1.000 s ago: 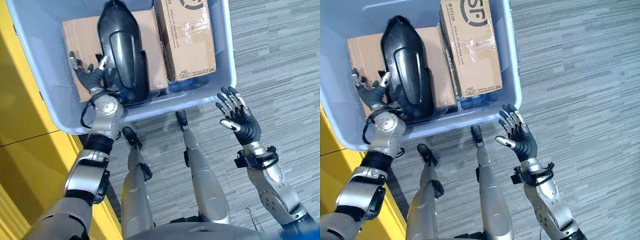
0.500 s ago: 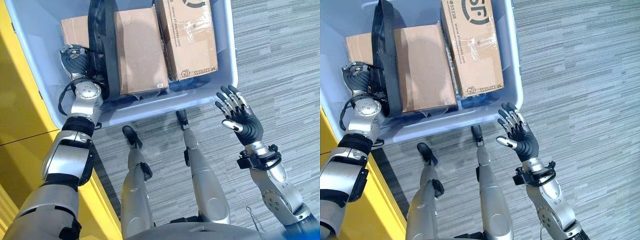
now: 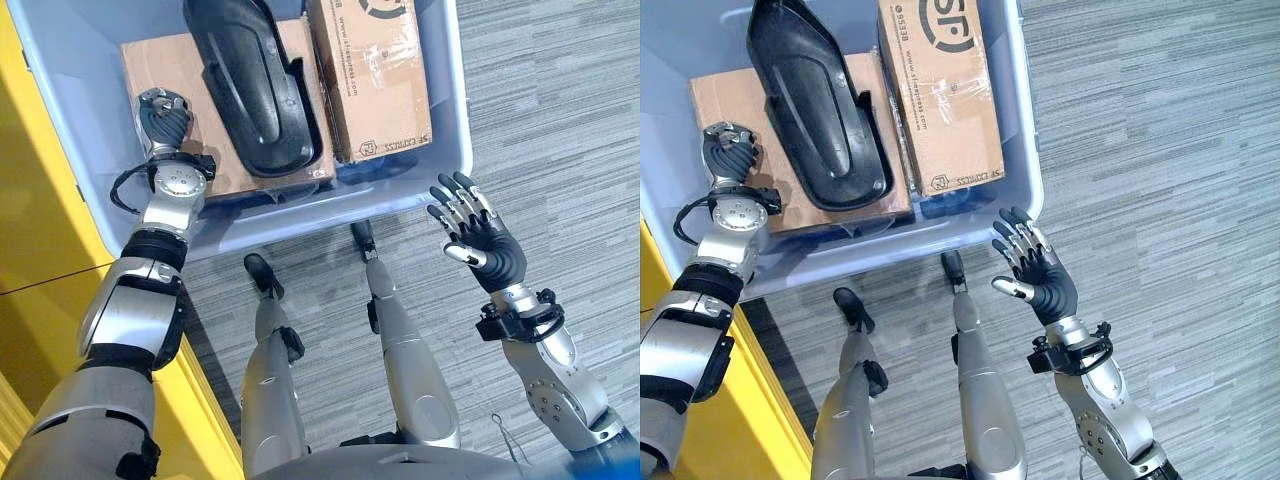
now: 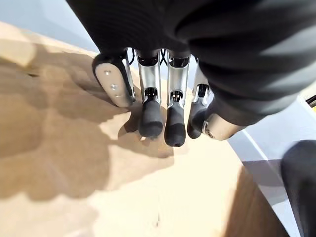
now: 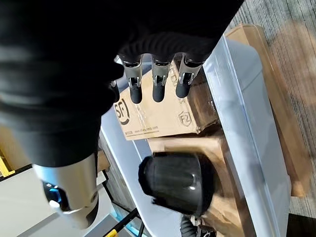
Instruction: Move parts from the plastic box to the shelf.
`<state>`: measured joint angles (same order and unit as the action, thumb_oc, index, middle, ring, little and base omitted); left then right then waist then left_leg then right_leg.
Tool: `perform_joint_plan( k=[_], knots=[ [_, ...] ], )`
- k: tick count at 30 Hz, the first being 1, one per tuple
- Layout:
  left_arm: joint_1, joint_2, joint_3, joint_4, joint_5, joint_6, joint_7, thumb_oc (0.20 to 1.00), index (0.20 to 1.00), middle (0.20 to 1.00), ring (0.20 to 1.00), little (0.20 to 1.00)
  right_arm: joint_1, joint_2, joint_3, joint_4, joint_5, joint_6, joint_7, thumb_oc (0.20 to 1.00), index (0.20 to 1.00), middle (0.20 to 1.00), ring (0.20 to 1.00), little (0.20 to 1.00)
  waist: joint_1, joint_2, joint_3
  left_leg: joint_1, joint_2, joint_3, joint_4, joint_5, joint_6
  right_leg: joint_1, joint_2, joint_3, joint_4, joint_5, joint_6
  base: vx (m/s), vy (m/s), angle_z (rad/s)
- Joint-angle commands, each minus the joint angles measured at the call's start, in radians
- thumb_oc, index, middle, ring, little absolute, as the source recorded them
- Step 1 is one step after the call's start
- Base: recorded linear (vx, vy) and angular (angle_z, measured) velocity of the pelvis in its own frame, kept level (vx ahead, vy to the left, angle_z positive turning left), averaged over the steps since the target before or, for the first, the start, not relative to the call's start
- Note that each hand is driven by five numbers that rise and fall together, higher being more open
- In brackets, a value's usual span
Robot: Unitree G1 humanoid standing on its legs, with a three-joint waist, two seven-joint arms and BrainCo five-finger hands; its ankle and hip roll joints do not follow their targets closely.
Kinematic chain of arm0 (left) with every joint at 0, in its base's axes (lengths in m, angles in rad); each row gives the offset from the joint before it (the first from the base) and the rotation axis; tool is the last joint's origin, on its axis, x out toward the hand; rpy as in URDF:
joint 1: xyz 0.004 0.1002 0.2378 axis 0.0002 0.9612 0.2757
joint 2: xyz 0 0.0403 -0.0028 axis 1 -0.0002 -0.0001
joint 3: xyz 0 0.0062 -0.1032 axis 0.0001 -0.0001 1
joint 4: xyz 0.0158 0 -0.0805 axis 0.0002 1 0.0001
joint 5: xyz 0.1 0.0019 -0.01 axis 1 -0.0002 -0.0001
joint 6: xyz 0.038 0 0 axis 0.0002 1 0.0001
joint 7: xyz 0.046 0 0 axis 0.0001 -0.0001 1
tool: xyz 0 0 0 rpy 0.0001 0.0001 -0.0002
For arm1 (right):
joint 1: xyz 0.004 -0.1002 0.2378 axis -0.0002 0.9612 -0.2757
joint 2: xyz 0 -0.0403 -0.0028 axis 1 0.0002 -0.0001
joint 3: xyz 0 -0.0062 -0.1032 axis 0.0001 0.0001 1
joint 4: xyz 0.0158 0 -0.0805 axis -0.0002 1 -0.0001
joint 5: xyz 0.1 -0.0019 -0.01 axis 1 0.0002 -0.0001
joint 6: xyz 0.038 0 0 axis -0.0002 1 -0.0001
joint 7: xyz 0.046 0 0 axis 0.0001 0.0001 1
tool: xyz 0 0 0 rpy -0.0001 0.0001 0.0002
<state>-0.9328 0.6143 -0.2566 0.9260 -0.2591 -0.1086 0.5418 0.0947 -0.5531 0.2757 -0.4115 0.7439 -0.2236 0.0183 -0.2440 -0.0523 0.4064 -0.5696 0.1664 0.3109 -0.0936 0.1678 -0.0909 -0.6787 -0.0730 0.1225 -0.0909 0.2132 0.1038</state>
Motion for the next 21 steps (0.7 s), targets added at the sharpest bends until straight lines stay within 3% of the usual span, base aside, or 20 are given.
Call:
perform_joint_plan(
  k=[1,10,11,12,15,21],
  knots=[
    [0.034,-0.045,-0.015,0.010,0.028,0.012,-0.043,0.200,0.200,0.200,0.200,0.200,0.052,-0.007,-0.085,-0.053,0.019,-0.025,0.022,1.000,1.000,1.000,1.000,1.000,-0.013,0.000,0.010,0.138,0.016,-0.101,0.038,-0.108,-0.039,0.033,-0.051,-0.065,0.101,-0.104,0.070,0.00,0.000,0.00],
    [0.129,-0.017,0.035,-0.182,0.082,-0.013,0.009,0.200,0.200,0.200,0.200,0.200,0.055,-0.014,-0.088,-0.043,0.002,-0.023,0.026,1.000,1.000,1.000,1.000,1.000,0.005,0.014,-0.010,0.180,0.013,-0.102,0.020,-0.106,-0.039,0.071,-0.058,-0.074,0.096,-0.109,0.070,0.00,0.000,0.00],
    [0.140,-0.015,0.042,-0.210,0.087,-0.013,0.013,0.435,0.435,0.435,0.435,0.435,0.055,-0.014,-0.088,-0.043,-0.002,-0.023,0.027,1.000,1.000,1.000,1.000,1.000,0.007,0.015,-0.010,0.184,0.012,-0.103,0.019,-0.107,-0.038,0.074,-0.058,-0.075,0.095,-0.110,0.070,0.00,0.000,0.00],
    [0.148,-0.015,0.045,-0.227,0.091,-0.013,0.013,1.000,1.000,1.000,1.000,1.000,0.054,-0.014,-0.087,-0.040,-0.002,-0.023,0.026,1.000,1.000,1.000,1.000,1.000,0.007,0.016,-0.011,0.185,0.011,-0.102,0.019,-0.108,-0.038,0.076,-0.059,-0.075,0.094,-0.110,0.071,0.00,0.000,0.00],
    [0.199,-0.031,0.085,-0.298,0.073,-0.034,0.020,1.000,1.000,1.000,1.000,1.000,0.051,-0.011,-0.089,-0.036,-0.009,-0.019,0.023,1.000,1.000,1.000,1.000,1.000,0.013,0.021,-0.014,0.194,0.009,-0.102,0.016,-0.107,-0.039,0.081,-0.060,-0.075,0.094,-0.112,0.071,0.00,0.000,0.00],
    [0.329,-0.135,0.176,-0.428,-0.097,-0.111,0.044,1.000,1.000,1.000,1.000,1.000,0.051,-0.002,-0.078,-0.035,-0.027,-0.011,-0.003,1.000,1.000,1.000,1.000,1.000,0.024,0.028,-0.017,0.206,0.007,-0.100,0.013,-0.107,-0.038,0.092,-0.062,-0.076,0.093,-0.115,0.069,0.00,0.000,0.00]
  ],
)
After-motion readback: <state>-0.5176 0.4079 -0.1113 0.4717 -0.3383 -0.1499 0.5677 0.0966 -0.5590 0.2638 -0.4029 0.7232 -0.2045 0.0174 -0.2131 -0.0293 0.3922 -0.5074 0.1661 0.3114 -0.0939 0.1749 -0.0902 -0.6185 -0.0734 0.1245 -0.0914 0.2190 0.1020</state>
